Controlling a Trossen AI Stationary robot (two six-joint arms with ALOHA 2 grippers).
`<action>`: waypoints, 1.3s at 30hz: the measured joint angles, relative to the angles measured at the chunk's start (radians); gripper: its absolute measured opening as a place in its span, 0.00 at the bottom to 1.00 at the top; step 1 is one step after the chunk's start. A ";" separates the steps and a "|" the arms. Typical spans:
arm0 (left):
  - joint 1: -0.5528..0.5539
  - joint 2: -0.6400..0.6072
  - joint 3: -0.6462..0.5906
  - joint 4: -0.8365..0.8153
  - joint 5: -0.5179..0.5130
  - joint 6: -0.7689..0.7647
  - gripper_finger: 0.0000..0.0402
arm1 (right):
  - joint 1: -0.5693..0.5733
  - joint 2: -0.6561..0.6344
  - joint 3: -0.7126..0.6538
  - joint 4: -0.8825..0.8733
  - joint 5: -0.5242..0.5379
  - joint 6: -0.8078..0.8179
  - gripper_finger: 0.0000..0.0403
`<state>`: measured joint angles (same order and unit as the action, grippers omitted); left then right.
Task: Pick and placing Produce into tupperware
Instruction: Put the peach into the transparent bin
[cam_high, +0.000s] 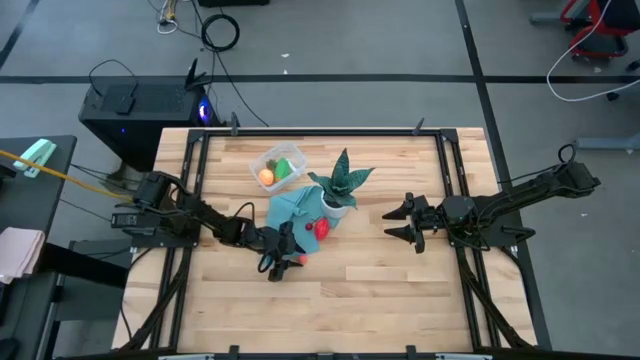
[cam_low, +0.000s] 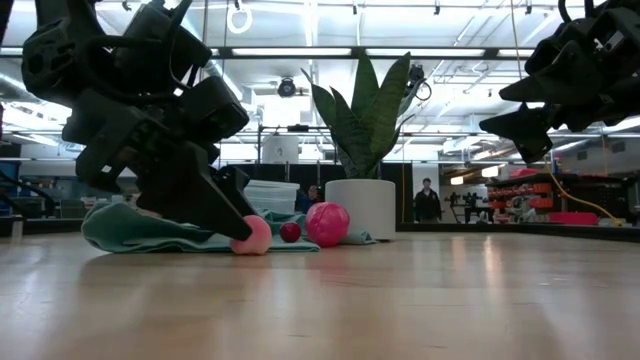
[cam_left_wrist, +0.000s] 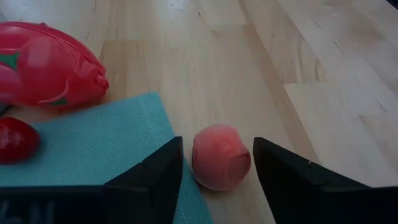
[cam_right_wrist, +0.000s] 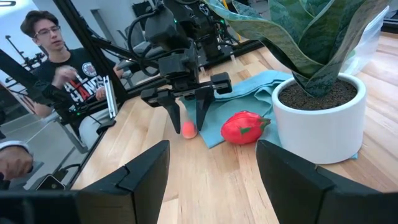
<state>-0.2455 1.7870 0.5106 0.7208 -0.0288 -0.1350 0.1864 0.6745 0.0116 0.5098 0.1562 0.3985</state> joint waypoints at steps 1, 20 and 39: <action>0.000 0.000 0.000 0.000 0.000 0.006 0.49 | 0.000 0.000 0.000 0.000 0.000 0.000 0.61; 0.013 0.000 0.000 0.019 0.029 0.017 0.41 | 0.000 0.000 0.000 0.000 0.000 0.000 0.61; 0.050 -0.166 0.001 0.006 0.081 0.126 0.41 | 0.000 0.000 0.000 0.000 0.000 0.000 0.61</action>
<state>-0.1952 1.6213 0.5114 0.7269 0.0517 -0.0093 0.1865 0.6743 0.0116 0.5097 0.1562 0.3981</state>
